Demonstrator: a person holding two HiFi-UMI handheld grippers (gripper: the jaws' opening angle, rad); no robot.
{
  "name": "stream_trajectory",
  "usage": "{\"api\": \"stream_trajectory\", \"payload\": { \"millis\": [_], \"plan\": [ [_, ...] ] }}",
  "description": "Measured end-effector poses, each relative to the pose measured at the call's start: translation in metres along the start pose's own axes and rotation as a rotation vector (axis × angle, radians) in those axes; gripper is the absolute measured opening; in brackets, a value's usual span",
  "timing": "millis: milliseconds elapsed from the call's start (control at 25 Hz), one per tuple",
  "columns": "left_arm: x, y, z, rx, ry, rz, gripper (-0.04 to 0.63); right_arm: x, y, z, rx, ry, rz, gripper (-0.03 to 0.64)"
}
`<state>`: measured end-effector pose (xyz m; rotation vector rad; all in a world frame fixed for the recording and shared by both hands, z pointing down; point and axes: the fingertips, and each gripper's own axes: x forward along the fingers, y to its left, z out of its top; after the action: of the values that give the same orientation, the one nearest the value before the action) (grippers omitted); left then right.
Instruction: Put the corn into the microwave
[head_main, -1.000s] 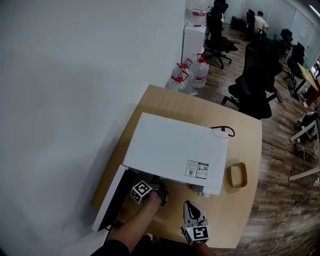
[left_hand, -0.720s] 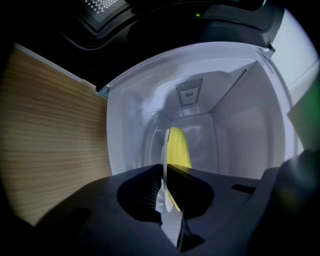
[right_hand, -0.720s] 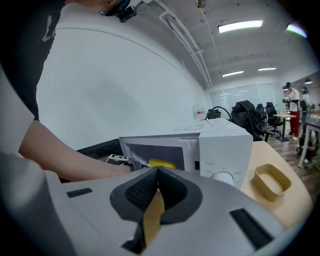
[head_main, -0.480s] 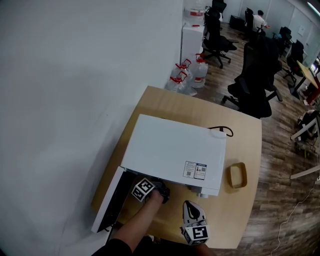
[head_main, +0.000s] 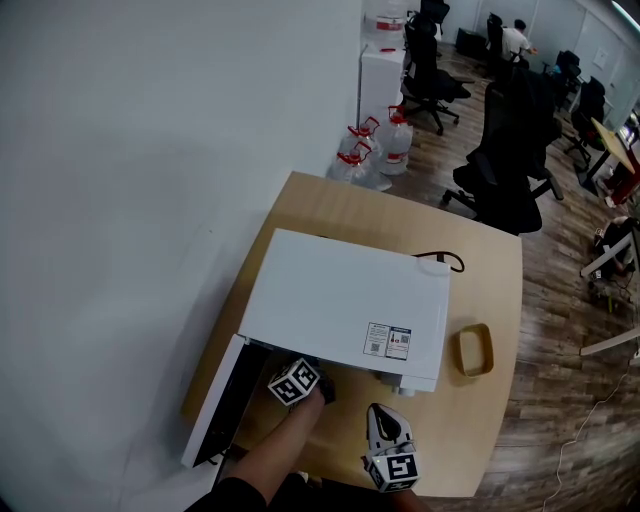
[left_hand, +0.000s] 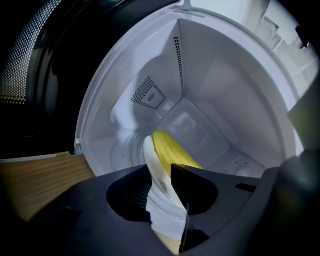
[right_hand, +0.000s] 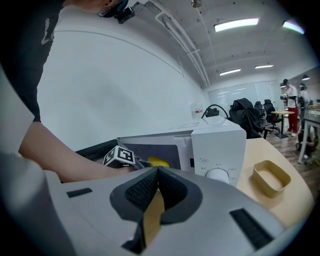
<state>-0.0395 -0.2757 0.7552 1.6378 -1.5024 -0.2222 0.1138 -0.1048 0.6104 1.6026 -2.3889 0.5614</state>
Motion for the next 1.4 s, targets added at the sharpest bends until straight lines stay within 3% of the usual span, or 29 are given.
{"api": "stream_trajectory", "payload": {
  "millis": [240,600,1000,1400],
  "plan": [
    [0.002,-0.003,0.003,0.180,-0.006,0.010,0.198,-0.003,0.003,-0.003,0.001,0.000,0.009,0.058],
    [0.003,-0.001,-0.001,0.396,0.031,0.046,0.225,-0.001,0.015,0.002,0.046,-0.003,0.051,0.058],
    [0.005,0.001,-0.005,0.552,0.034,0.071,0.244,-0.001,0.014,0.000,0.035,-0.001,0.054,0.058],
    [0.006,-0.001,-0.004,0.581,0.028,0.081,0.250,-0.008,0.010,-0.002,0.042,0.003,0.041,0.058]
  ]
}}
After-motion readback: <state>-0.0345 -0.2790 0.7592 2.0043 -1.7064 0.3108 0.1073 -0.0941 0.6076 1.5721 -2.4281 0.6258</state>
